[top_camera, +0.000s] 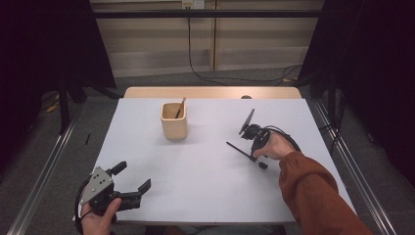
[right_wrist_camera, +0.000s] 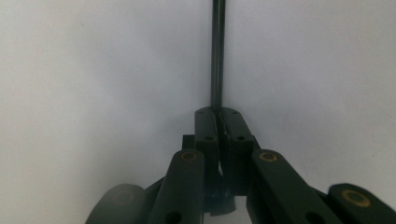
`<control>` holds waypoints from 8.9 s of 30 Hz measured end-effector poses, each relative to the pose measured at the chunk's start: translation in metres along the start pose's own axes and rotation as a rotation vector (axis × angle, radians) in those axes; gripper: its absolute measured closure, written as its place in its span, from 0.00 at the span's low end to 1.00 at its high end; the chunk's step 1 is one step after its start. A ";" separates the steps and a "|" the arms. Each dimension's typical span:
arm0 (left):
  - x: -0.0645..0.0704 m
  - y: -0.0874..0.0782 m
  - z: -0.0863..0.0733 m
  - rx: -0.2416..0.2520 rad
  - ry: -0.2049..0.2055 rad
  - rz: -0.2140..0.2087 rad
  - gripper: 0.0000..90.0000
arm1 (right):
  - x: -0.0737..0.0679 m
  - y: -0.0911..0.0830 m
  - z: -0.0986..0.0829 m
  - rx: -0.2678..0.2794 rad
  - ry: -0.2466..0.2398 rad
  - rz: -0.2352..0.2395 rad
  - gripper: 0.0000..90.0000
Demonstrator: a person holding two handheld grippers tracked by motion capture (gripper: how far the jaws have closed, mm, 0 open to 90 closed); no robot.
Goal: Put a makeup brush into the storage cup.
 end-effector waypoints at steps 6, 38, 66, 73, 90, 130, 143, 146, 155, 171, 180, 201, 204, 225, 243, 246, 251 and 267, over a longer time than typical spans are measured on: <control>0.000 -0.001 0.000 -0.002 -0.012 -0.002 0.02 | 0.002 0.000 -0.001 0.034 0.037 0.037 0.96; -0.001 -0.001 0.000 -0.002 -0.006 0.003 0.02 | 0.001 -0.035 -0.008 0.207 0.034 0.099 0.96; -0.002 -0.001 0.000 0.000 -0.009 0.011 0.02 | 0.002 -0.064 -0.005 0.571 0.042 0.078 0.96; -0.002 -0.001 0.000 -0.001 -0.006 0.010 0.02 | 0.000 -0.070 -0.004 0.660 0.021 0.072 0.96; -0.003 -0.002 0.000 0.002 -0.001 0.016 0.02 | 0.001 -0.097 -0.004 0.950 0.011 0.035 0.96; -0.003 -0.005 0.002 0.013 -0.007 0.019 0.02 | -0.066 -0.097 -0.008 1.003 -0.176 0.178 0.96; -0.004 -0.005 0.001 0.011 -0.009 0.033 0.02 | -0.087 -0.095 -0.004 0.964 -0.234 0.214 0.96; -0.005 -0.005 0.001 0.011 -0.012 0.035 0.02 | -0.092 -0.095 -0.002 0.955 -0.248 0.221 0.96; -0.005 -0.005 0.001 0.010 -0.012 0.033 0.02 | -0.101 -0.093 0.007 0.907 -0.287 0.231 0.96; -0.005 -0.004 0.001 0.008 -0.018 0.032 0.02 | -0.107 -0.092 0.009 0.770 -0.335 0.194 0.96; -0.005 -0.003 0.000 0.002 -0.012 0.028 0.02 | -0.104 -0.072 0.010 0.529 -0.377 0.148 0.96; -0.003 -0.003 0.000 -0.004 -0.009 0.016 0.02 | -0.110 -0.057 0.007 0.206 -0.477 0.052 0.96; -0.003 -0.003 0.000 -0.004 -0.011 0.017 0.02 | -0.111 -0.055 0.006 0.162 -0.482 0.046 0.96; -0.001 -0.014 0.028 0.066 -0.015 -0.038 0.01 | -0.109 -0.044 -0.001 0.059 -0.495 0.054 0.96; 0.004 -0.010 0.060 0.073 0.054 -0.134 0.01 | -0.110 -0.044 -0.003 0.072 -0.492 0.065 0.96; 0.008 0.000 0.064 0.064 0.061 -0.172 0.01 | -0.111 -0.044 -0.002 0.073 -0.498 0.061 0.96; 0.016 0.013 0.066 0.032 0.080 -0.218 0.01 | -0.112 -0.043 -0.002 0.076 -0.504 0.061 0.96; 0.031 0.047 0.084 -0.039 0.120 -0.358 0.02 | -0.114 -0.041 -0.001 0.062 -0.522 0.069 0.96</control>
Point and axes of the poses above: each handheld gripper's, and its own axes: y roughly forward along the jaws, z roughly out of its top, x roughly to its right, the point moved 7 cm from there along y, roughly forward along the jaws
